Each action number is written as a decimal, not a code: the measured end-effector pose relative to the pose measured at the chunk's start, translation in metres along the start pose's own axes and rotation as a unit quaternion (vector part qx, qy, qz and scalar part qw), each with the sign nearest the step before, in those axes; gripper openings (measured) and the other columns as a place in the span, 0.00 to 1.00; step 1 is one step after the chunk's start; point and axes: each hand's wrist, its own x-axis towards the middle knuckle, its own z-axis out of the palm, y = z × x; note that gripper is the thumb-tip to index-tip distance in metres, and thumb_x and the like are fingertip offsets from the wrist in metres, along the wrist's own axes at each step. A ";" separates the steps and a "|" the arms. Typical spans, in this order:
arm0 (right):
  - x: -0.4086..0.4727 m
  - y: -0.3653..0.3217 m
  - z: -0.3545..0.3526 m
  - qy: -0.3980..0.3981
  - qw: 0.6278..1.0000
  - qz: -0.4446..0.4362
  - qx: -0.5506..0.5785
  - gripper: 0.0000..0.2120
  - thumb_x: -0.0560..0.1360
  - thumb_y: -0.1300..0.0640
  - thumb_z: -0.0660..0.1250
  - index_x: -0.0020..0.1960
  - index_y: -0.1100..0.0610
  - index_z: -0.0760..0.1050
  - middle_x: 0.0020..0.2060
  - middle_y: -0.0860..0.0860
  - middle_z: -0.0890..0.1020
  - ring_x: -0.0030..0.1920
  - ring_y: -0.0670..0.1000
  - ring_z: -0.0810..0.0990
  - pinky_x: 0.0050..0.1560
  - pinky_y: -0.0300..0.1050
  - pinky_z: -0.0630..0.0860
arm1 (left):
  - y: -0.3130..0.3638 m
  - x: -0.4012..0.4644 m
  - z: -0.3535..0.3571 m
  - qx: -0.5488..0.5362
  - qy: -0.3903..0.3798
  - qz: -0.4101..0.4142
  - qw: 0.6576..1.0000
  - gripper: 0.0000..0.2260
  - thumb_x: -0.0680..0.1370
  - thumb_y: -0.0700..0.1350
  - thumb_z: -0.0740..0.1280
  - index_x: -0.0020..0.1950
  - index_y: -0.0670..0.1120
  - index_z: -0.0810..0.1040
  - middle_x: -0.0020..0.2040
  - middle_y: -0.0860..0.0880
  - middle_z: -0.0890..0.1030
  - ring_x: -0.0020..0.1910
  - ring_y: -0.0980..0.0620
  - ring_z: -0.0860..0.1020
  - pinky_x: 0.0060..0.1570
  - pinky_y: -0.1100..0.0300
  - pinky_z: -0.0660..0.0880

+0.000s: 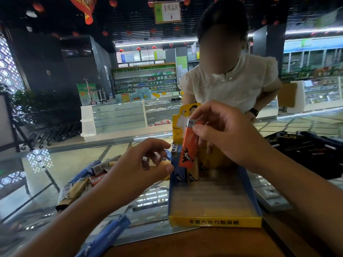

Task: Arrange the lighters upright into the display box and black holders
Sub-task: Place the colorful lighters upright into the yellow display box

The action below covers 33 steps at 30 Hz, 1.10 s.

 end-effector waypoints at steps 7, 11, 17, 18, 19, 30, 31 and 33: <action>0.000 -0.005 -0.024 0.022 0.991 -0.003 -0.130 0.06 0.76 0.61 0.69 0.52 0.53 0.80 0.40 0.46 0.83 0.37 0.47 0.83 0.33 0.42 0.81 | -0.002 -0.002 0.003 -0.020 -0.087 -0.028 0.996 0.26 0.64 0.54 0.75 0.61 0.58 0.74 0.48 0.55 0.82 0.44 0.56 0.81 0.46 0.62 0.80; 0.000 0.001 -0.025 0.001 0.978 0.000 -0.208 0.07 0.75 0.55 0.70 0.52 0.47 0.80 0.41 0.42 0.82 0.40 0.45 0.83 0.38 0.40 0.81 | -0.004 0.001 0.003 -0.015 -0.092 -0.027 0.995 0.28 0.62 0.57 0.74 0.62 0.58 0.73 0.45 0.54 0.83 0.42 0.56 0.82 0.45 0.61 0.78; 0.000 0.008 -0.019 -0.023 0.951 -0.007 -0.307 0.08 0.73 0.55 0.73 0.50 0.47 0.79 0.42 0.38 0.81 0.43 0.40 0.80 0.44 0.36 0.77 | -0.002 0.001 0.003 -0.037 -0.090 -0.031 0.995 0.26 0.63 0.55 0.74 0.60 0.54 0.75 0.44 0.52 0.85 0.41 0.56 0.83 0.44 0.65 0.78; 0.000 0.008 -0.018 -0.027 0.948 -0.012 -0.316 0.08 0.73 0.56 0.74 0.49 0.48 0.79 0.42 0.38 0.81 0.43 0.39 0.79 0.44 0.33 0.75 | -0.002 0.001 0.003 -0.041 -0.088 -0.031 0.995 0.26 0.62 0.55 0.75 0.59 0.54 0.76 0.43 0.51 0.85 0.41 0.55 0.83 0.44 0.65 0.78; 0.000 0.008 -0.017 -0.035 0.946 -0.016 -0.323 0.07 0.73 0.57 0.74 0.49 0.49 0.80 0.41 0.39 0.80 0.45 0.38 0.78 0.44 0.29 0.73 | -0.003 0.001 0.003 -0.045 -0.085 -0.031 0.995 0.26 0.62 0.55 0.75 0.59 0.53 0.76 0.43 0.51 0.85 0.41 0.55 0.83 0.44 0.64 0.78; -0.001 0.015 -0.014 -0.077 0.940 -0.015 -0.331 0.08 0.74 0.57 0.73 0.50 0.49 0.78 0.40 0.40 0.79 0.45 0.36 0.77 0.43 0.27 0.71 | -0.007 0.000 0.005 -0.074 -0.091 -0.043 0.992 0.26 0.62 0.54 0.76 0.59 0.52 0.76 0.41 0.48 0.84 0.41 0.50 0.83 0.46 0.57 0.80; -0.001 0.015 -0.014 -0.077 0.942 -0.013 -0.325 0.08 0.74 0.57 0.74 0.49 0.49 0.78 0.40 0.40 0.79 0.44 0.36 0.77 0.43 0.27 0.72 | -0.007 0.001 0.005 -0.073 -0.091 -0.044 0.992 0.27 0.62 0.54 0.76 0.59 0.52 0.76 0.41 0.48 0.84 0.41 0.50 0.83 0.46 0.57 0.80; -0.001 0.015 -0.015 -0.077 0.944 -0.008 -0.320 0.07 0.74 0.57 0.74 0.48 0.49 0.77 0.40 0.41 0.80 0.44 0.36 0.77 0.43 0.28 0.72 | -0.008 0.001 0.005 -0.072 -0.093 -0.044 0.992 0.27 0.62 0.55 0.76 0.58 0.52 0.76 0.41 0.48 0.84 0.41 0.49 0.84 0.47 0.56 0.81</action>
